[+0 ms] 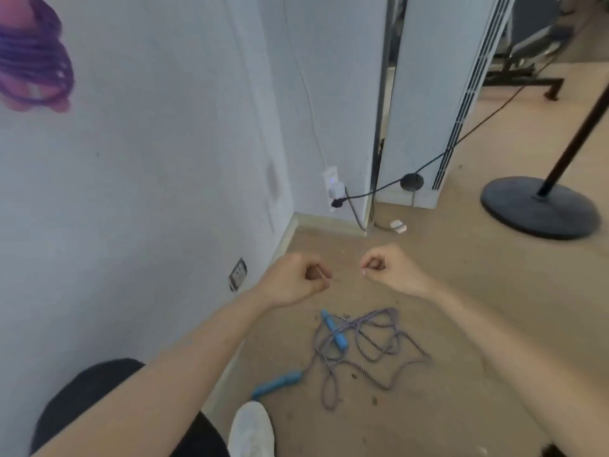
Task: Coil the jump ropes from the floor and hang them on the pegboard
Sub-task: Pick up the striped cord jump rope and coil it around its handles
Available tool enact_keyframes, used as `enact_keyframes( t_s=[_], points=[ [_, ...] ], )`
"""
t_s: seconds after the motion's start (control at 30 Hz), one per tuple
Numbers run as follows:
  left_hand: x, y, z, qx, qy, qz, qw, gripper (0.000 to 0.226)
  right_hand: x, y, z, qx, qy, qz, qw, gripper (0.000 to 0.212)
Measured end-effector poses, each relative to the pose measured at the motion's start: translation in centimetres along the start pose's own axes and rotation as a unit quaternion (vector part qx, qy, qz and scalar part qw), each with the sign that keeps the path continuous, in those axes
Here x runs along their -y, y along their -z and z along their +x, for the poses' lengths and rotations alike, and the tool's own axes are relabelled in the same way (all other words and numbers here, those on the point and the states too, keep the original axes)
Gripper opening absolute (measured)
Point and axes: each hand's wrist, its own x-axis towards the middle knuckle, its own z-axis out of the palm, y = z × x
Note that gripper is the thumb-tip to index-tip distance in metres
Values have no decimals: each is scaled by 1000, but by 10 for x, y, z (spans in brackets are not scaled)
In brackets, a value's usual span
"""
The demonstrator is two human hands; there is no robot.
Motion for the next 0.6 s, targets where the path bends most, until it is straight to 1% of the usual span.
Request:
enact_keyframes(
  t_s=[0.1, 0.2, 0.3, 0.43, 0.47, 0.57, 0.6],
  points=[
    [41, -65, 20, 62, 47, -24, 997, 11, -62, -33, -4, 64, -70, -38, 995, 15],
    [84, -130, 31, 104, 100, -50, 988, 11, -122, -64, -12, 136, -125, -91, 979, 19],
    [129, -190, 31, 124, 161, -75, 976, 13, -167, -93, -25, 173, -176, -123, 961, 4],
    [184, -244, 18, 120, 234, -73, 962, 18, -210, -146, -39, 188, -227, -103, 950, 20],
    [199, -254, 14, 112, 250, -57, 960, 24, -219, -160, -43, 194, -238, -99, 946, 26],
    [243, -275, -2, 96, 305, 27, 947, 50, -243, -200, -52, 199, -268, -87, 939, 41],
    [257, -280, -9, 100, 322, 52, 940, 53, -247, -212, -54, 195, -271, -83, 939, 45]
  ],
)
